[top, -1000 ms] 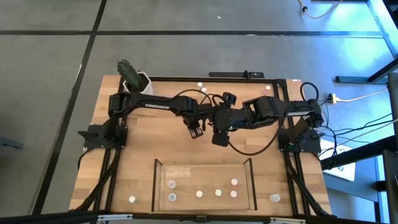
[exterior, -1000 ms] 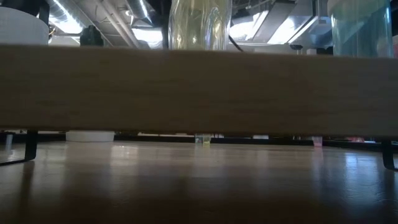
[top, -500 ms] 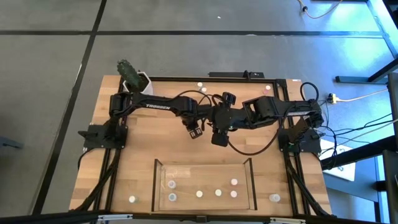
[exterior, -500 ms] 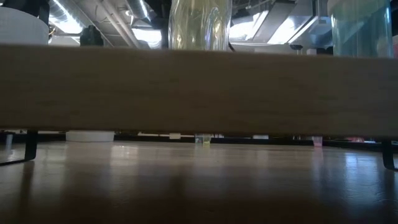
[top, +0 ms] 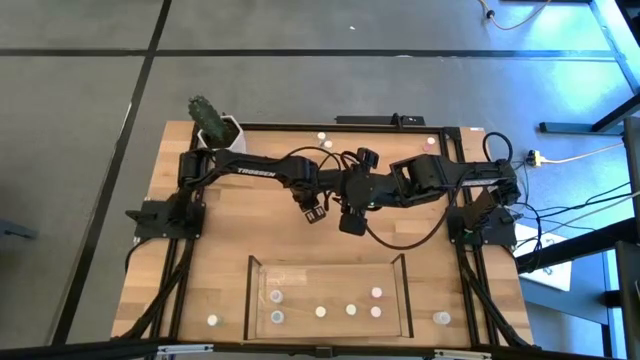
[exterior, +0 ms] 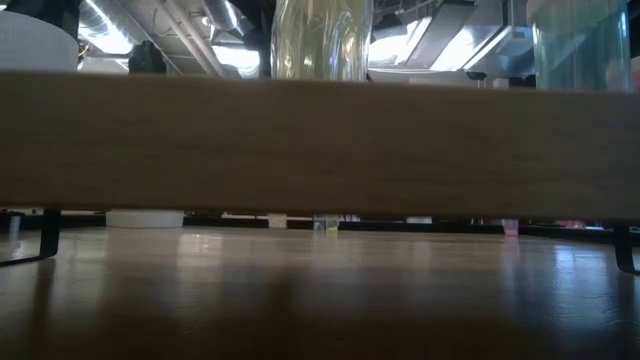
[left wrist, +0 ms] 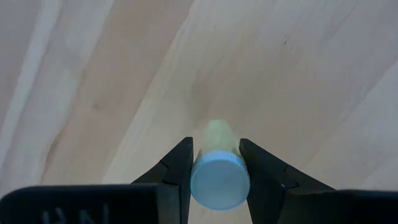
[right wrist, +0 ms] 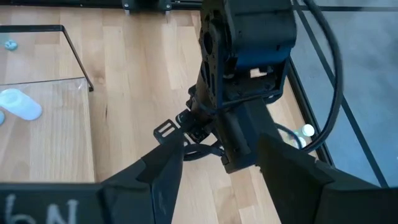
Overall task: Pick and place medicine bottles onto shelf by color
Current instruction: Put the bottom yellow pill bottle on the shelf aligned with the other yellow pill bottle
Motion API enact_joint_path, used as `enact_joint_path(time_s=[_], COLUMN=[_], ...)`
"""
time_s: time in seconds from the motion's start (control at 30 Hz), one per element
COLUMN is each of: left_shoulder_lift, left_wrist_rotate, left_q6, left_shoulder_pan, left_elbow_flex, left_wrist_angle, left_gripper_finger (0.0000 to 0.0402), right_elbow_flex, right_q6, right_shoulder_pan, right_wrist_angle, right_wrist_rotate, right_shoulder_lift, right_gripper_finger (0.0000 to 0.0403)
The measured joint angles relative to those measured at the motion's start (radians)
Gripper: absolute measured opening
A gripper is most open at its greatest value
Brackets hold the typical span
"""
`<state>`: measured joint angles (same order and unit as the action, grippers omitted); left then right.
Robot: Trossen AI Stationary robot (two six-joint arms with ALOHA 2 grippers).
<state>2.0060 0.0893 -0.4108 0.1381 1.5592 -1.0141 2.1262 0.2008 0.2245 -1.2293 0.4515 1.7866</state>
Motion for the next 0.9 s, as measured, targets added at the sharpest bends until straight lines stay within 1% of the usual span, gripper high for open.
enact_joint_path(time_s=[0.43,0.9], left_shoulder_lift=[0.021,0.021], left_wrist_rotate=[0.002,0.003], left_q6=[-0.002,-0.005], left_shoulder_pan=[-0.016,-0.016], left_elbow_flex=[-0.001,-0.001], left_wrist_angle=[0.037,0.041], left_gripper_finger=[0.0099,0.0141], right_elbow_flex=[0.0,0.0], right_q6=[0.0,0.0], right_shoulder_pan=[0.0,0.0], right_wrist_angle=[0.008,0.013], right_wrist_rotate=[-0.001,0.0], right_shoulder_lift=[0.0,0.0], right_gripper_finger=[0.0207,0.0207])
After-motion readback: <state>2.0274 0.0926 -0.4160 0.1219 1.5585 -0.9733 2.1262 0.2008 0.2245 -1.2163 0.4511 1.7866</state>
